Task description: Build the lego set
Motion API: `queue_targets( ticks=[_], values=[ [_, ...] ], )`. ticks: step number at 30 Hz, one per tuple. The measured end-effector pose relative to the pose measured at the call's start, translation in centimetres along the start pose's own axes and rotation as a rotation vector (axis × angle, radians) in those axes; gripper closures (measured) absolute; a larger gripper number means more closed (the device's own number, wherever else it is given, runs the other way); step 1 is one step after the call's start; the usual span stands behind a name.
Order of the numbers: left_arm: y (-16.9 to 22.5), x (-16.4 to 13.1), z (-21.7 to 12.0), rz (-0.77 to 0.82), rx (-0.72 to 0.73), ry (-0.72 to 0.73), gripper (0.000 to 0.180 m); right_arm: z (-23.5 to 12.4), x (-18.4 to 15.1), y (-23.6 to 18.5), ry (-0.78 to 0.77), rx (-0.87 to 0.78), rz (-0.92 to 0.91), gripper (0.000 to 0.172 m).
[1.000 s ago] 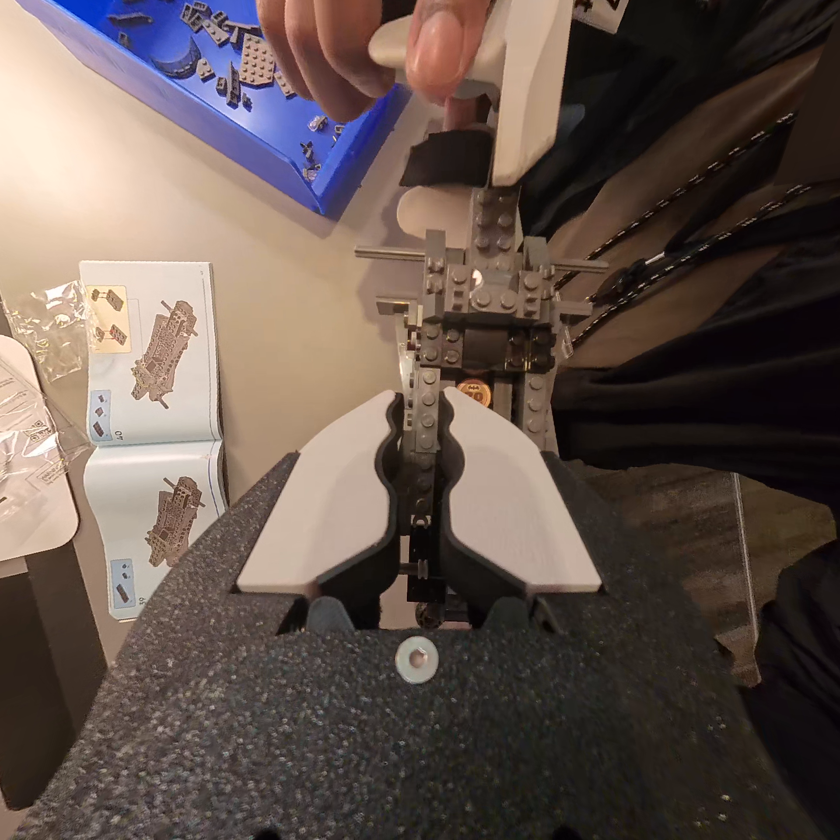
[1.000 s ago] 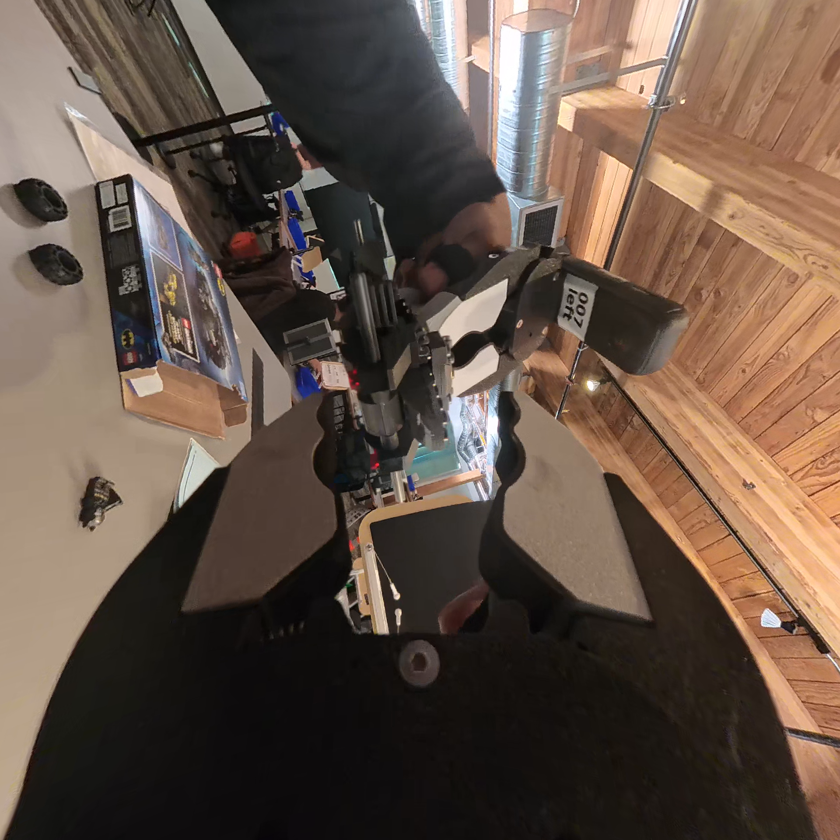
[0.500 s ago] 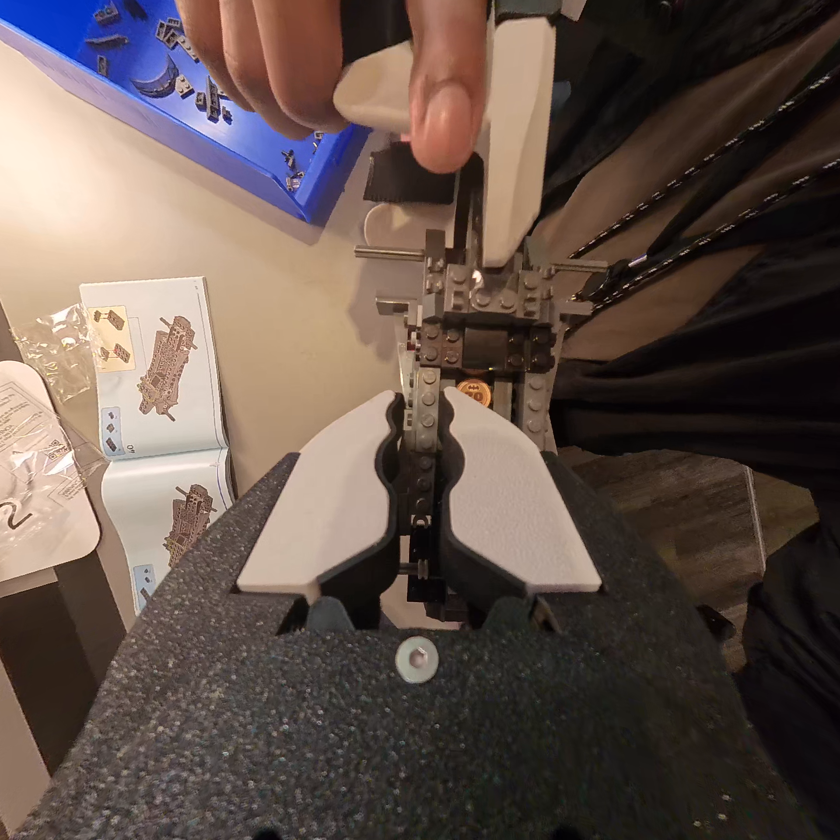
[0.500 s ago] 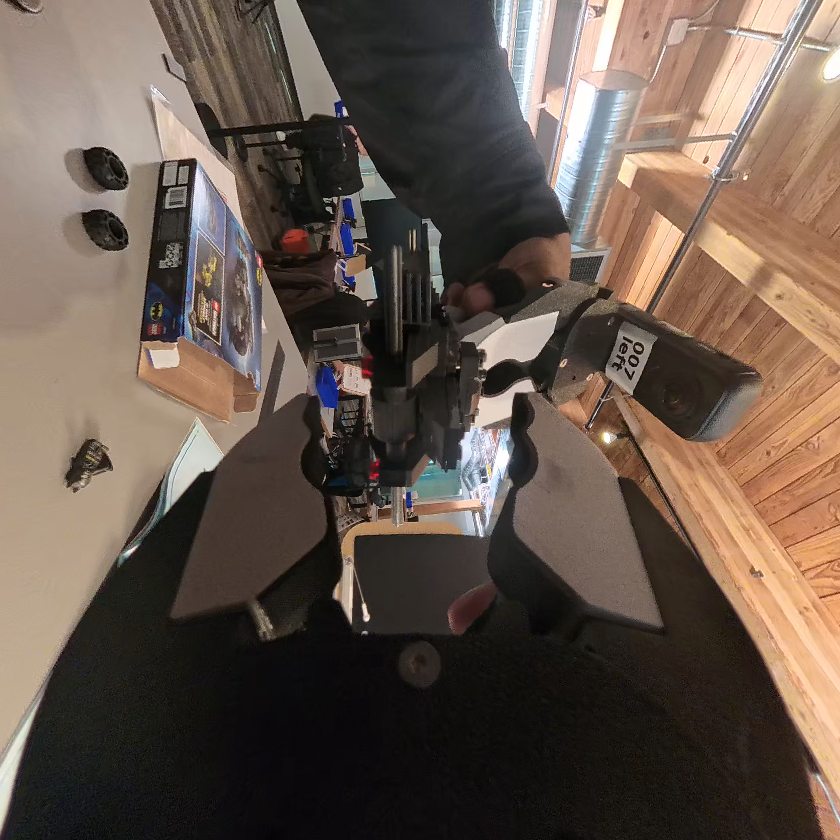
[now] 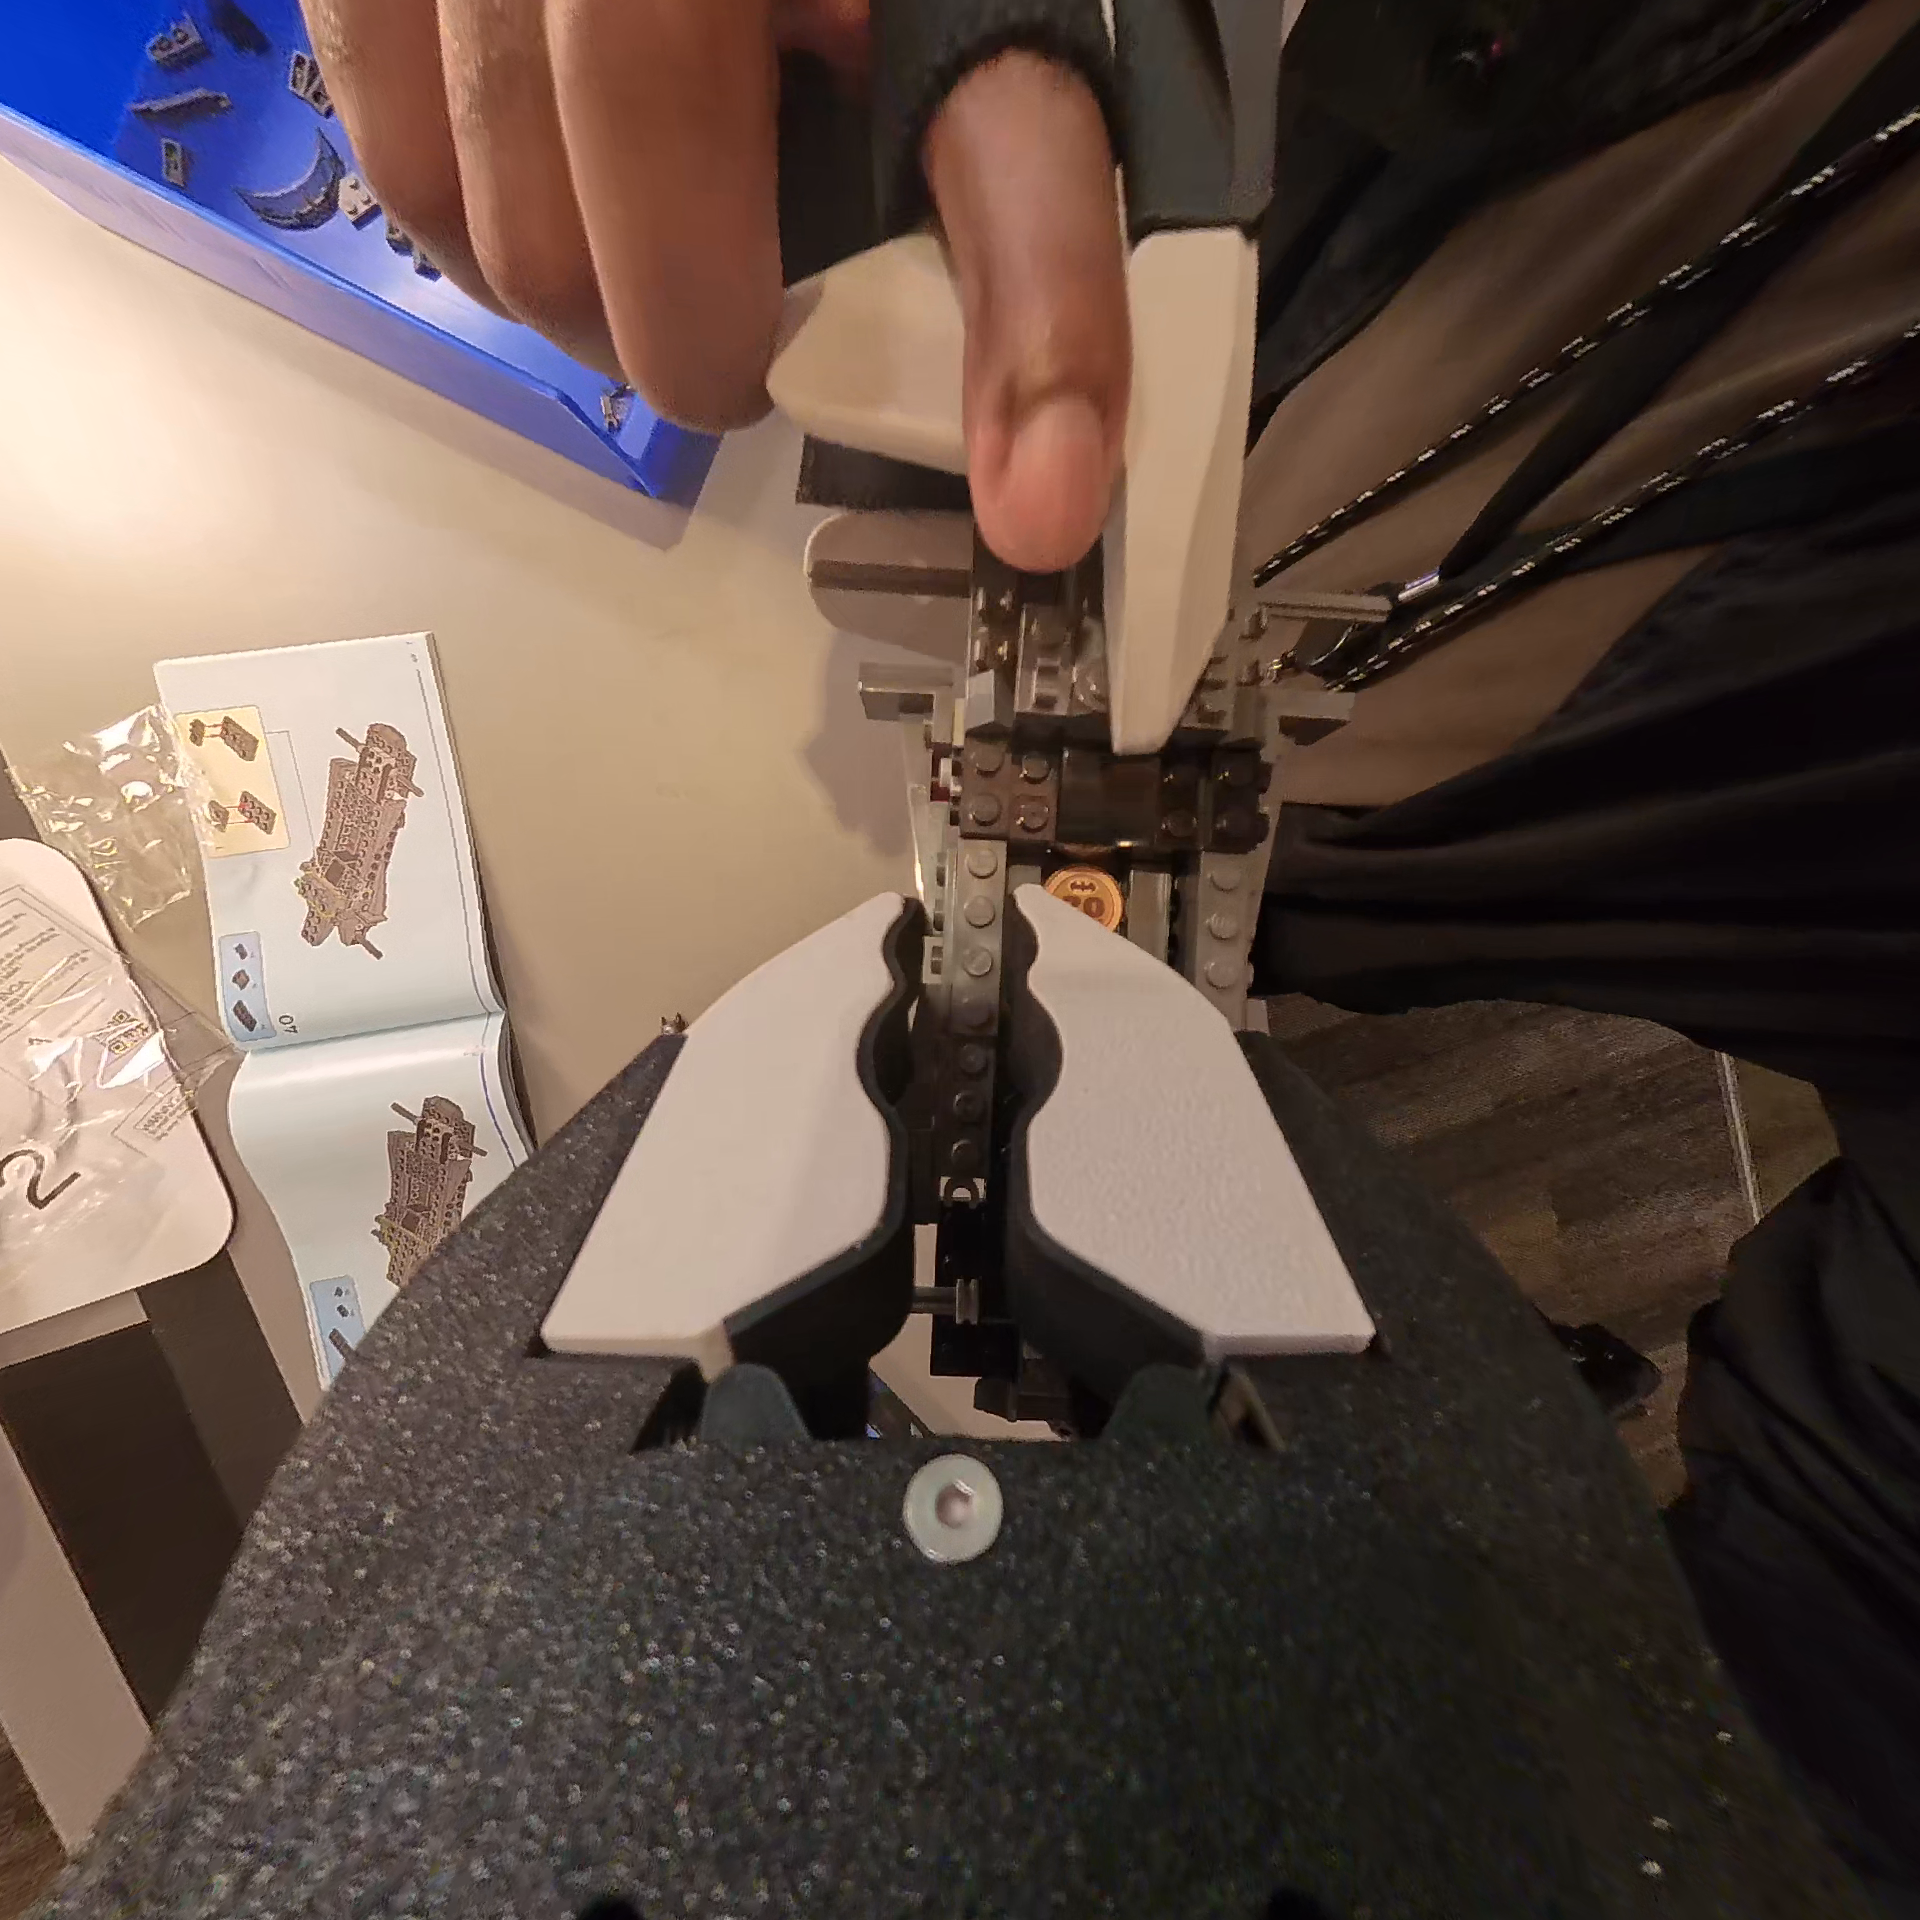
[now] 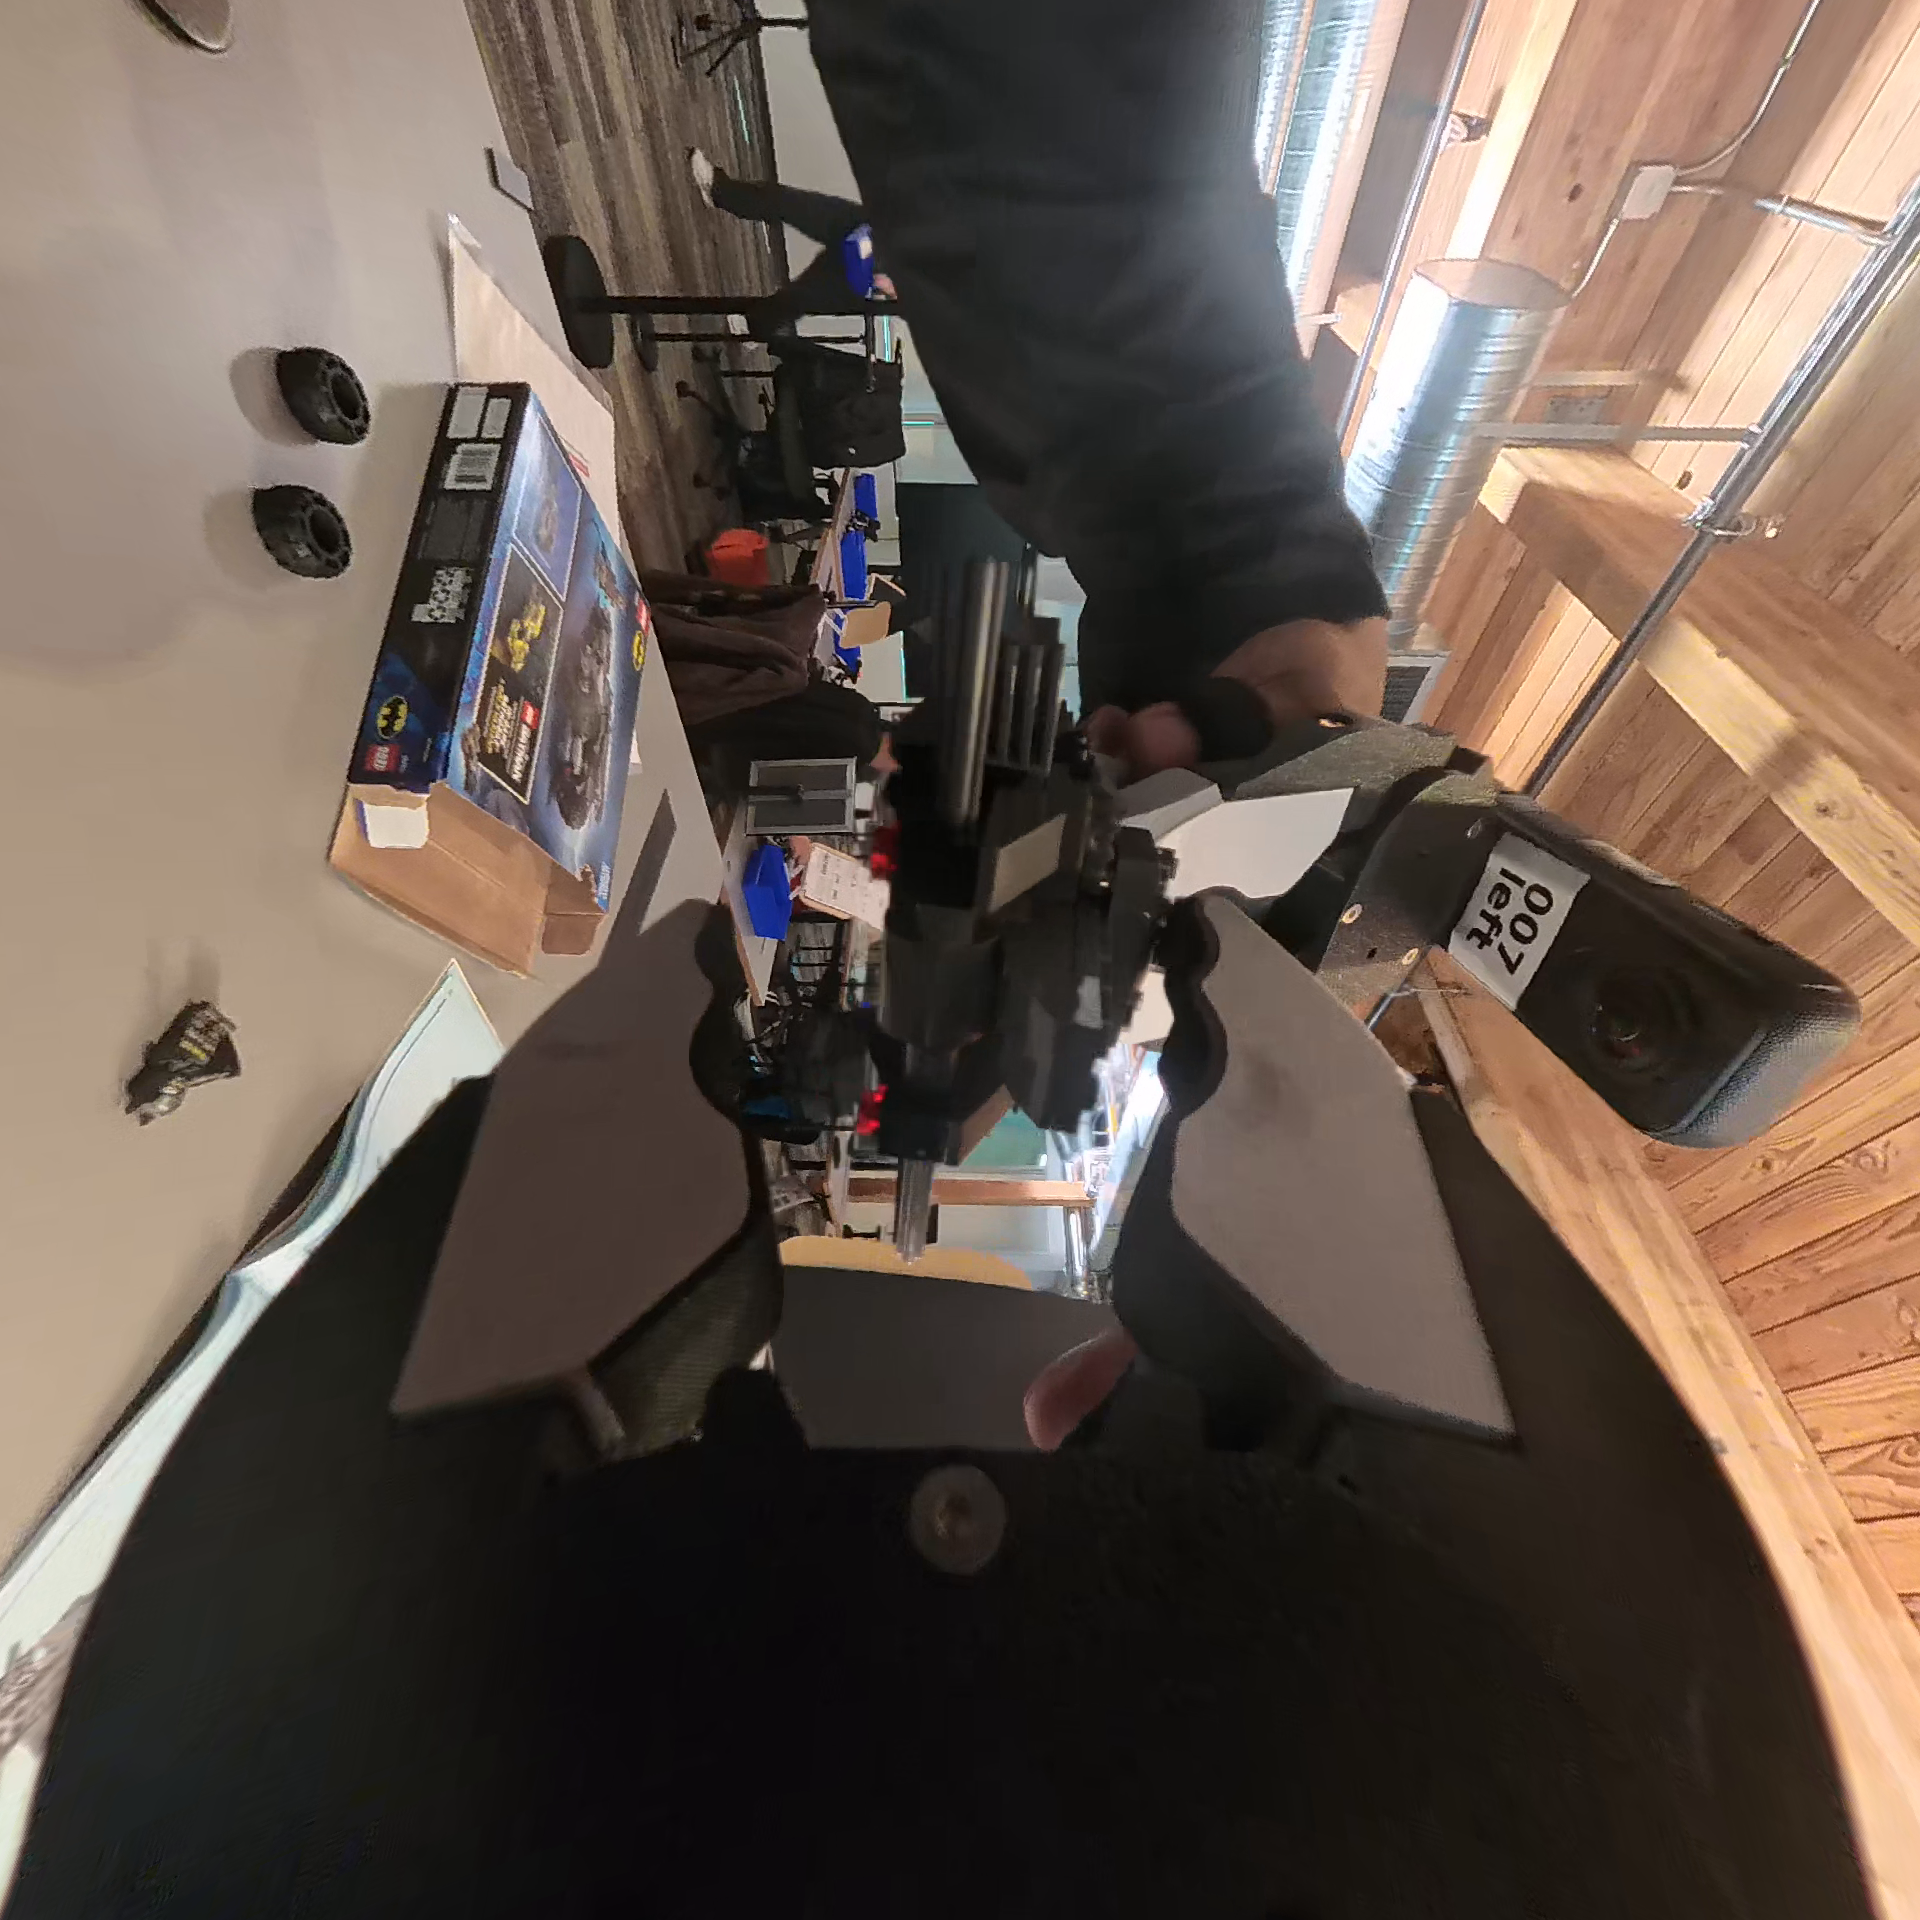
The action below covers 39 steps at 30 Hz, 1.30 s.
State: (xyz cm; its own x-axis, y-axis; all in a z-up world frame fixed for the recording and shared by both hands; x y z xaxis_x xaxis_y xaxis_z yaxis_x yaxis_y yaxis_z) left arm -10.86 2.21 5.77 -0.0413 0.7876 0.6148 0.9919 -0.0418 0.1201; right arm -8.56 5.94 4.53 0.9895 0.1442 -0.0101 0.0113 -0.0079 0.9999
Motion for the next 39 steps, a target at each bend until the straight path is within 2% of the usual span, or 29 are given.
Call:
queue_targets(
  ticks=[2, 5, 11, 21, 33, 39],
  values=[
    [0.2, 0.0, -0.2, 0.003, -0.001, 0.001, 0.166, 0.2, 0.1, 0.4, -0.006, -0.032, -0.021, 0.1],
    [0.4, -0.2, -0.2, 0.0, -0.006, -0.002, 0.166, 0.4, 0.3, 1.2, -0.011, -0.093, -0.064, 0.121],
    [0.5, -0.5, -0.3, -0.005, -0.01, -0.001, 0.166, 0.8, 0.5, 1.2, -0.034, -0.104, -0.084, 0.123],
    [0.5, -0.8, -0.1, -0.01, -0.045, 0.01, 0.166, 0.9, 0.4, 1.1, -0.034, -0.074, -0.017, 0.124],
    [0.0, -3.4, 2.8, -0.137, -0.255, 0.12, 0.166, 1.0, 0.0, -1.8, -0.029, -0.001, 0.274, 0.125],
    [-1.1, -4.7, 4.0, -0.187, -0.254, 0.162, 0.166, 0.7, -0.8, -3.5, -0.074, -0.018, 0.321, 0.125]
  ],
)
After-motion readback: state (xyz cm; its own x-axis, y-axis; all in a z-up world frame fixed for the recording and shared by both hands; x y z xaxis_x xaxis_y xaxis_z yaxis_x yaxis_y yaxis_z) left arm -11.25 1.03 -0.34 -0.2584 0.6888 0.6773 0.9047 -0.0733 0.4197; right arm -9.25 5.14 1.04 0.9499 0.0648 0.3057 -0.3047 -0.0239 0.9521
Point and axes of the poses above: each gripper's, where its closed fingertips meet, z out along the fingers, x out of its top, y = z × x across the jaws, the point moved 2 cm from there along -z, back along the fingers, and after that the axes turned 10 degrees about y, right-handed, at the moved point
